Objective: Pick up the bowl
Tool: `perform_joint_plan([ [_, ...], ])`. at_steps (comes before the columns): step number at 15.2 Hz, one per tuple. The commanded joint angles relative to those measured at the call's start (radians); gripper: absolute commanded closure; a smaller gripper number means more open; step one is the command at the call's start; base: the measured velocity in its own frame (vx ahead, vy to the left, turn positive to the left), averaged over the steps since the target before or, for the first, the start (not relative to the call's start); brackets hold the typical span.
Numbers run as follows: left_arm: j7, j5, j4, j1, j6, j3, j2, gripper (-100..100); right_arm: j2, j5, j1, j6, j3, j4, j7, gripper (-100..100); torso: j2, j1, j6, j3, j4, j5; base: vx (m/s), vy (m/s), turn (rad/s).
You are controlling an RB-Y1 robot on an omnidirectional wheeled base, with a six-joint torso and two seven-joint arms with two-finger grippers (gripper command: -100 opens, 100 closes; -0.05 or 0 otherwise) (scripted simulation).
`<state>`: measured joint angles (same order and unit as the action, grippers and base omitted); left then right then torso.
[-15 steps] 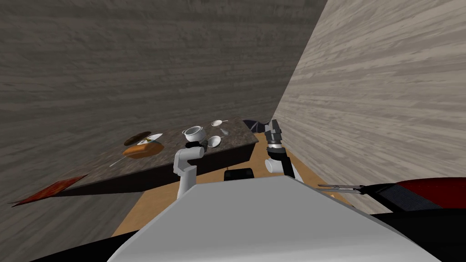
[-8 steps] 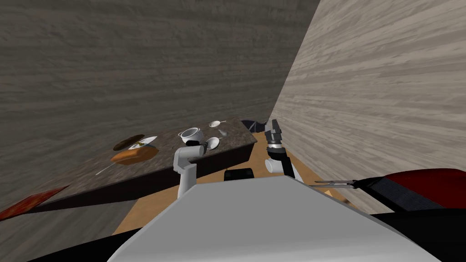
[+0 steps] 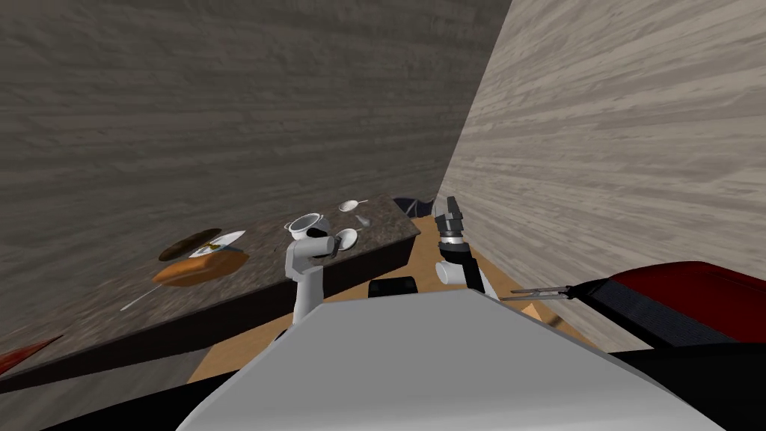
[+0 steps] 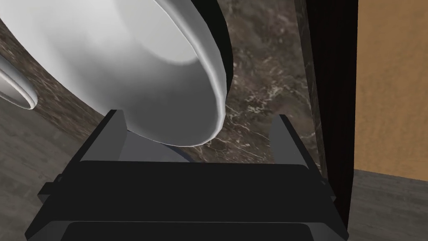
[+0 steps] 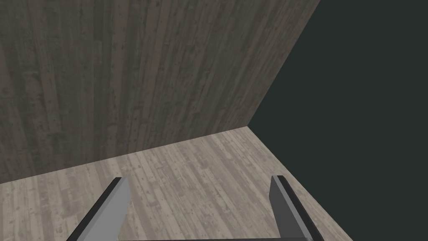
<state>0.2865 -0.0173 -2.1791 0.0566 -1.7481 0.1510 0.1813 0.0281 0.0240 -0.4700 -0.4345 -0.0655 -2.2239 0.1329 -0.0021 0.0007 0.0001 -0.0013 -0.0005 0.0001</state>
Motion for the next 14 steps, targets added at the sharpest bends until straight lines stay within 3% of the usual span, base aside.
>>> perform_joint_plan([
  [1, 0.013, 0.001, 0.005, 0.009, -0.05, 0.007, 0.003, -100, 0.0, 0.0, 0.0, 0.0, 0.0, 0.0, 0.0, 0, 0.0, 0.0, 0.0, 0.0, 0.0, 0.0, 0.027, 0.011, -0.105],
  [10, 0.035, 0.002, 0.023, 0.03, -0.178, 0.02, 0.008, -100, 0.0, 0.0, 0.0, 0.0, 0.0, 0.0, 0.0, 0, 0.001, 0.0, 0.0, 0.001, 0.0, 0.0, 0.017, 0.011, -0.061],
  [14, 0.028, 0.0, 0.072, 0.029, -0.117, 0.013, 0.007, -100, 0.0, 0.0, 0.0, 0.0, 0.0, 0.0, 0.0, 0, 0.002, 0.0, 0.0, 0.001, 0.0, 0.0, -0.004, 0.005, -0.002],
])
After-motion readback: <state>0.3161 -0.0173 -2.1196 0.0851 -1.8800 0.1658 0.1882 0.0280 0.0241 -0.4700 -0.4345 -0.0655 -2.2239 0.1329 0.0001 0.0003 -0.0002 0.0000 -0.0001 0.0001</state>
